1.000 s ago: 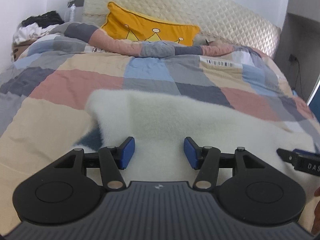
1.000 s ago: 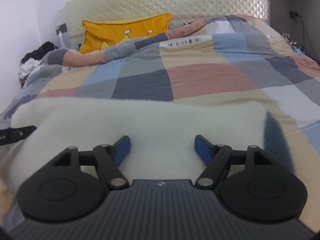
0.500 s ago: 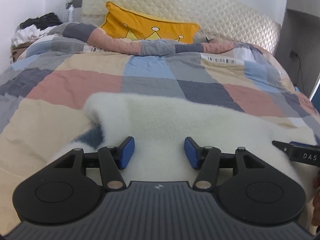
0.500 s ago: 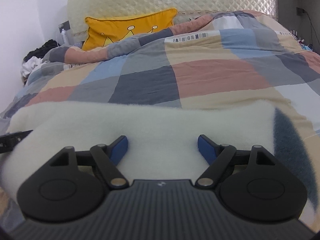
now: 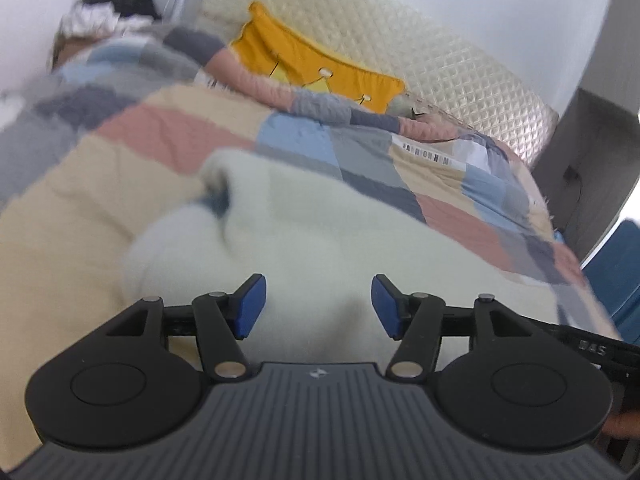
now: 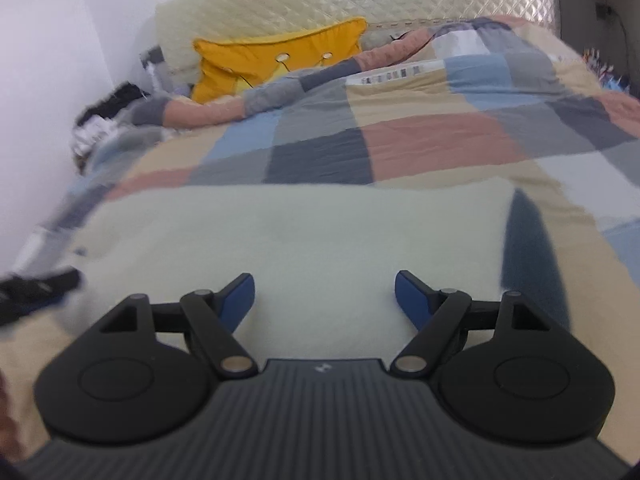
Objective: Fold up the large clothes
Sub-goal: 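Move both open grippers down onto the rolled blanket edge, then pinch the blanket roll end with the left gripper while the right gripper pinches beside it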
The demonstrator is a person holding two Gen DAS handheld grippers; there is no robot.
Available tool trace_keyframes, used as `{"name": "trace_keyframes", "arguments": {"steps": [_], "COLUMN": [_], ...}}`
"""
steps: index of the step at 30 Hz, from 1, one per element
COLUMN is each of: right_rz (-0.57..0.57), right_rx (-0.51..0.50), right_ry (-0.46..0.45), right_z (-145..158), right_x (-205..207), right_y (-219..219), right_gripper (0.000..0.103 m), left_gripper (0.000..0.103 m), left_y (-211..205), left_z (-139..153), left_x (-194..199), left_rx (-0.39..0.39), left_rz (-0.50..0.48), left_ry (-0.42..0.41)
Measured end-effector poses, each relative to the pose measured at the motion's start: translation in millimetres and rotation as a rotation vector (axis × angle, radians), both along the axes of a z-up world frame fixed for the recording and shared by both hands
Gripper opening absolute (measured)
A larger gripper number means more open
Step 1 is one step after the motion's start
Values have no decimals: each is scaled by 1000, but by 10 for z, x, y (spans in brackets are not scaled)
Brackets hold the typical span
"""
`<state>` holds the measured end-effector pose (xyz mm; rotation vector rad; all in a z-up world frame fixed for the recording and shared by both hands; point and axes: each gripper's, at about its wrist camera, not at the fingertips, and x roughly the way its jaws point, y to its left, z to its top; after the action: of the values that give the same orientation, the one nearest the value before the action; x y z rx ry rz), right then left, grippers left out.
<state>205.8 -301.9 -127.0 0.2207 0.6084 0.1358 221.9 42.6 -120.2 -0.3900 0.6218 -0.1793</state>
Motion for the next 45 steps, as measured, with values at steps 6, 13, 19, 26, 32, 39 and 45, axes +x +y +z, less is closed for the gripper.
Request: {"name": "trace_keyframes", "arguments": {"steps": [6, 13, 19, 26, 32, 39, 45], "right_rz": [79, 59, 28, -97, -247, -411, -476], "right_rx": [262, 510, 699, 969, 1128, 1272, 1140], "right_ry": [71, 142, 256, 335, 263, 211, 171], "right_z": [-45, -287, -556, -964, -1029, -1086, -896], "right_x": [-152, -77, -67, 97, 165, 53, -101], "right_y": [30, 73, 126, 66, -174, -418, -336], "right_gripper": [79, 103, 103, 103, 103, 103, 102], "left_gripper": [68, 69, 76, 77, 77, 78, 78], "left_y": [129, 334, 490, 601, 622, 741, 920], "left_z": [-79, -296, -605, -911, -924, -924, -1041], "left_x": [-203, -176, 7, 96, 98, -28, -25], "left_rx": [-142, -296, -477, -692, -735, -817, -923], "left_rz": [20, 80, 141, 176, 203, 319, 410], "left_ry": [71, 178, 272, 340, 307, 253, 270]}}
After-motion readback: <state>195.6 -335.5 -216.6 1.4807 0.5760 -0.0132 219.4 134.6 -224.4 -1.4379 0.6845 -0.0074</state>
